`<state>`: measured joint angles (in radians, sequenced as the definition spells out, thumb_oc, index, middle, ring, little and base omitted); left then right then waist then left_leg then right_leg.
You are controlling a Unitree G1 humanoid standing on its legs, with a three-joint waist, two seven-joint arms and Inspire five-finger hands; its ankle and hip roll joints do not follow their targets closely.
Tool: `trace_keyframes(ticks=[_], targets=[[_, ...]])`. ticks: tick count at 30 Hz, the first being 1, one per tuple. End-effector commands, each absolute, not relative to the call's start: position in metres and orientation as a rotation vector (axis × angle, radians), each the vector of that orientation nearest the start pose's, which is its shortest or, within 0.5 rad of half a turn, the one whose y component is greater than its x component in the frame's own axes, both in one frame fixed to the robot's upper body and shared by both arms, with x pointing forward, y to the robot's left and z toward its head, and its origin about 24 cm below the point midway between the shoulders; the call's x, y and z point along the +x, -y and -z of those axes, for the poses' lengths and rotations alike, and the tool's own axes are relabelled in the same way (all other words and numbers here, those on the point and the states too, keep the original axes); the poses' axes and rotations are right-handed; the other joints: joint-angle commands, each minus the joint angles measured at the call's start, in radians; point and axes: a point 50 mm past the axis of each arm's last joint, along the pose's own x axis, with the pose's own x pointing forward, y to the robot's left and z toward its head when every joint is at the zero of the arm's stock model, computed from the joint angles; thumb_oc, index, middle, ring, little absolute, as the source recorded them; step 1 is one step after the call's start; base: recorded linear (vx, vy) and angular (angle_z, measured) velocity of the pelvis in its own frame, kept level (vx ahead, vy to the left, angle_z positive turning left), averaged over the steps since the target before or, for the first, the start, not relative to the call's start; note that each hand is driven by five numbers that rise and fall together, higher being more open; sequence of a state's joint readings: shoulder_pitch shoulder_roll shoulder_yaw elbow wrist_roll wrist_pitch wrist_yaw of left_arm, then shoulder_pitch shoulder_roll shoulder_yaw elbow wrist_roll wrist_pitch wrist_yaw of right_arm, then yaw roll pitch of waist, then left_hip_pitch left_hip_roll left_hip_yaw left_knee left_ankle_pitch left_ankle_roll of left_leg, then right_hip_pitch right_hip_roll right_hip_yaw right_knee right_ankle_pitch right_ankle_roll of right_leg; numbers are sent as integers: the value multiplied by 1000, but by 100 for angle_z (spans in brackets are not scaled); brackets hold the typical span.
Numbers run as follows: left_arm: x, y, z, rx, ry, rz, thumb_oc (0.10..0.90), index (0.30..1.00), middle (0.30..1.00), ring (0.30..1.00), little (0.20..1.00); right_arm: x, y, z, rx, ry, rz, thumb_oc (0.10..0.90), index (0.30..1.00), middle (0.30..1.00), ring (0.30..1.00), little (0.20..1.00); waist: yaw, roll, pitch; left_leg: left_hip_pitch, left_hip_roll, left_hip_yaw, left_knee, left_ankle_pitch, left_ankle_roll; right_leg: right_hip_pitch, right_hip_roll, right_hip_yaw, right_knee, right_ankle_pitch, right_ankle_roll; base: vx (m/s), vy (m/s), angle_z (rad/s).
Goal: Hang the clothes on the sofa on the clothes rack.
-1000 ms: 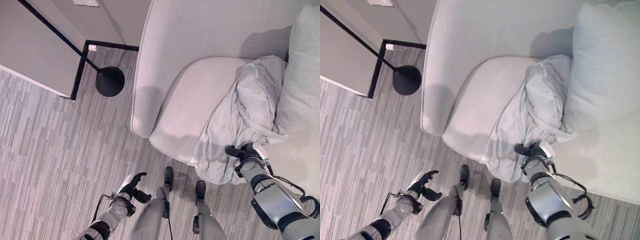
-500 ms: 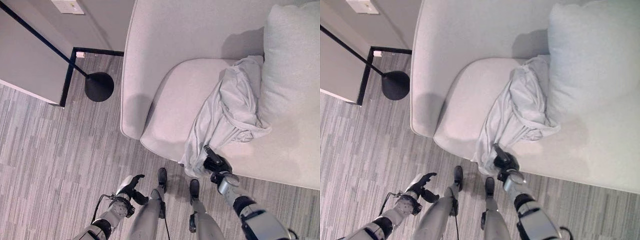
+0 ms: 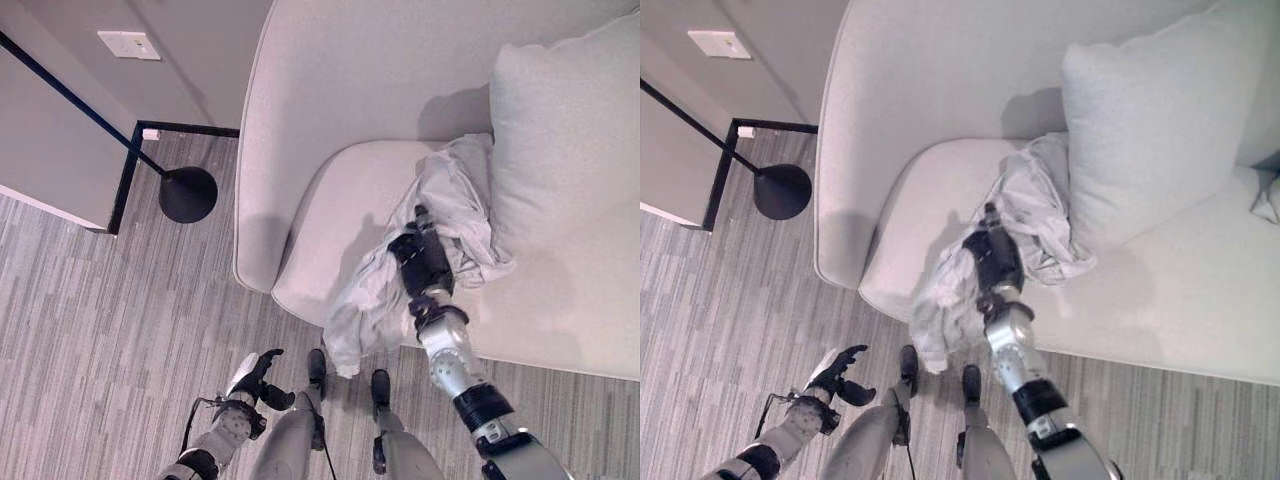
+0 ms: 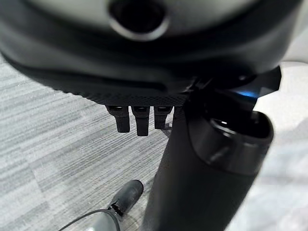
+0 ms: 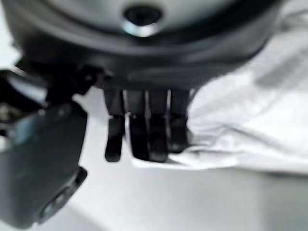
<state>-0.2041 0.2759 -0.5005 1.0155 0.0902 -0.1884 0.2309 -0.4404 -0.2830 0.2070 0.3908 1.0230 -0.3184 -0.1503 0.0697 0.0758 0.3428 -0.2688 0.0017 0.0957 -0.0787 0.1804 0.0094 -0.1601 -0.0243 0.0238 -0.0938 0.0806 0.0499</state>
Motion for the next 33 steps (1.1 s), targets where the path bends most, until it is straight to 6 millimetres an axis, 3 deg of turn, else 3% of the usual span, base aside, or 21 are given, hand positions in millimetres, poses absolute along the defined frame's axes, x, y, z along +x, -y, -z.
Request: trace_keyframes(ticks=[1, 4, 13, 19, 24, 27, 30, 31, 32, 33], targets=[[194, -193, 118, 735, -644, 213, 800, 900, 900, 900, 900, 324, 170, -144, 745, 498, -7, 400, 300, 300, 300, 300, -4, -31, -116, -41, 35, -12, 36, -86, -38, 38, -78, 10, 6, -83, 49, 23, -31, 2], [182, -196, 125, 762, -685, 239, 800, 900, 900, 900, 900, 312, 178, -176, 783, 672, -17, 400, 300, 300, 300, 300, -3, -37, -156, 10, 40, -13, 1, -81, -38, 69, -78, 6, 6, -92, 50, 42, -20, 8], [171, -200, 127, 759, -697, 255, 800, 900, 900, 900, 900, 292, 195, -221, 776, 910, -24, 400, 300, 300, 300, 300, 5, -59, -241, 87, 44, -19, -9, -101, -39, 142, -81, -13, 6, -105, 53, 38, -4, 6], [187, -206, 114, 575, -655, 94, 800, 900, 900, 900, 900, 277, 211, -249, 689, 1036, -1, 400, 300, 300, 300, 300, 6, -88, -302, 122, 44, -27, -9, -109, -43, 179, -81, -32, 6, -111, 55, 19, 4, 12], [208, -194, 95, 454, -537, 63, 800, 900, 900, 900, 900, 271, 219, -269, 595, 1100, 42, 400, 300, 300, 300, 300, 0, -114, -341, 131, 47, -35, -9, -110, -52, 202, -79, -47, 6, -112, 54, -3, -5, 3], [225, -182, 73, 357, -419, 72, 800, 900, 900, 900, 900, 273, 217, -293, 517, 1136, 36, 400, 300, 300, 300, 300, -10, -131, -359, 142, 52, -31, -9, -111, -54, 210, -75, -45, 6, -108, 51, -7, -4, 1], [227, -179, 67, 322, -392, 84, 800, 900, 900, 900, 900, 283, 218, -282, 389, 1020, 25, 400, 300, 300, 300, 300, -25, -140, -365, 156, 58, -20, -9, -113, -56, 216, -73, -38, 6, -104, 50, -3, 5, -2], [227, -179, 67, 321, -393, 84, 800, 900, 900, 900, 900, 283, 218, -282, 388, 1019, 24, 420, 331, 331, 331, 331, -25, -139, -365, 156, 58, -19, -9, -113, -56, 217, -73, -38, 6, -104, 50, 0, 0, 0], [227, -179, 66, 311, -390, 91, 800, 900, 900, 900, 900, 286, 218, -271, 321, 951, 9, 504, 455, 455, 455, 455, -30, -141, -363, 158, 59, -17, -9, -114, -56, 219, -72, -36, 6, -103, 49, 10, -7, -8], [221, -181, 68, 304, -401, 113, 800, 900, 900, 900, 900, 292, 229, -234, 100, 751, 26, 800, 900, 900, 900, 900, -39, -144, -357, 168, 60, -16, -9, -118, -56, 229, -73, -37, 6, -105, 50, 12, -11, -8]])
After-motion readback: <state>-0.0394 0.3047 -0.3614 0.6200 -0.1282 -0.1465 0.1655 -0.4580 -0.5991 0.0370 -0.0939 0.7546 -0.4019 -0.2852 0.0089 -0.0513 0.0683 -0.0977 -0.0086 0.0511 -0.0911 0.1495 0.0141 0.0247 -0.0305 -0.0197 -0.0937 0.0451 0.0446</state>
